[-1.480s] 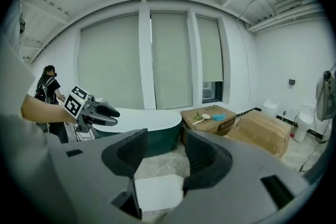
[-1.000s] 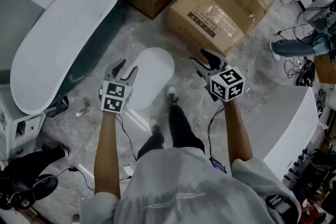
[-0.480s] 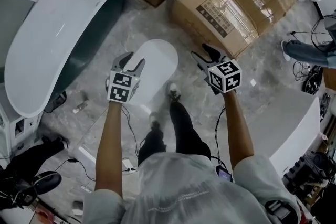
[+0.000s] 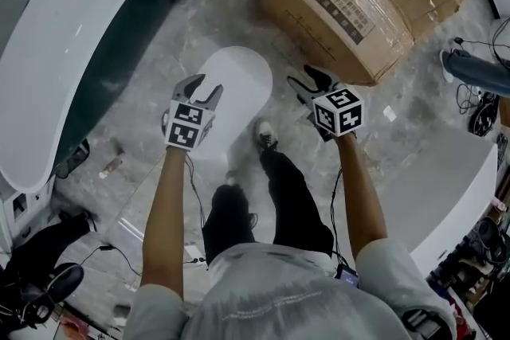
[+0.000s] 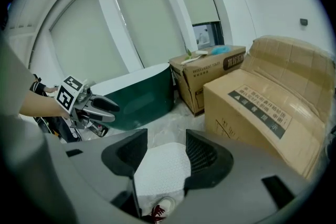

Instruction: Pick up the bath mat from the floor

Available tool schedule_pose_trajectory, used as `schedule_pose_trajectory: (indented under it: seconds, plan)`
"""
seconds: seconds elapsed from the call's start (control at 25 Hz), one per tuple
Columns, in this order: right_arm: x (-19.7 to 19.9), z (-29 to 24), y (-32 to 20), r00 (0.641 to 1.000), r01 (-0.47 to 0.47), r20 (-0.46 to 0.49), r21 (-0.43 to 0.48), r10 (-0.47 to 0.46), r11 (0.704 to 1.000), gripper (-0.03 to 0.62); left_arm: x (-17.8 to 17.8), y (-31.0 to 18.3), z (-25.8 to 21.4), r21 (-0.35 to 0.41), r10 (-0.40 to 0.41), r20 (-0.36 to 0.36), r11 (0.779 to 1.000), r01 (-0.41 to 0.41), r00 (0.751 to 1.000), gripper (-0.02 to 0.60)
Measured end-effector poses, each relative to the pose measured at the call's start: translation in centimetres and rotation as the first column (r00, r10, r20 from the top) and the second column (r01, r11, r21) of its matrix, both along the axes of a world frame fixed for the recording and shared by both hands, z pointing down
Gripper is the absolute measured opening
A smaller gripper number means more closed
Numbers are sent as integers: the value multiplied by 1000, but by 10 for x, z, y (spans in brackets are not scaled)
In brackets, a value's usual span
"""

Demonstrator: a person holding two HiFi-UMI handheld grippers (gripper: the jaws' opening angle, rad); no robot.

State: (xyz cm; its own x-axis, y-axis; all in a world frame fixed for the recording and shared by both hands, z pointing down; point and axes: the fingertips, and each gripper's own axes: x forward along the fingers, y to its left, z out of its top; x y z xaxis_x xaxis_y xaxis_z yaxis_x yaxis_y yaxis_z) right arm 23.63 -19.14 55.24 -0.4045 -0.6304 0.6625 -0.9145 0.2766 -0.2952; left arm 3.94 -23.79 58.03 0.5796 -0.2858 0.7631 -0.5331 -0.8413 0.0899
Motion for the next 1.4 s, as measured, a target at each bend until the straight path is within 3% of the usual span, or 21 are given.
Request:
schedule_pose_trajectory:
  seconds: [0.4, 0.72, 0.96, 1.2, 1.4]
  plan:
    - [6, 154, -1, 999, -45, 28, -43, 46, 998, 239, -14, -5, 146, -30, -14, 11, 999, 14, 1000, 192]
    - [6, 309, -15, 999, -30, 18, -20, 30, 999, 262, -6, -10, 313, -48, -30, -13, 998, 29, 999, 192]
    - [-4, 419, -11, 1000, -7, 12, -64, 8, 998, 267, -3, 0, 418, -86, -21, -10, 996, 20, 1000, 195]
    - [-10, 501, -3, 1000, 25, -15, -122, -27, 992, 284, -9, 8, 485, -111, -16, 10, 994, 17, 1000, 200]
    - [-13, 541, -10, 999, 20, -38, -134, -25, 991, 309, -13, 13, 512, -98, 27, 41, 995, -23, 999, 204]
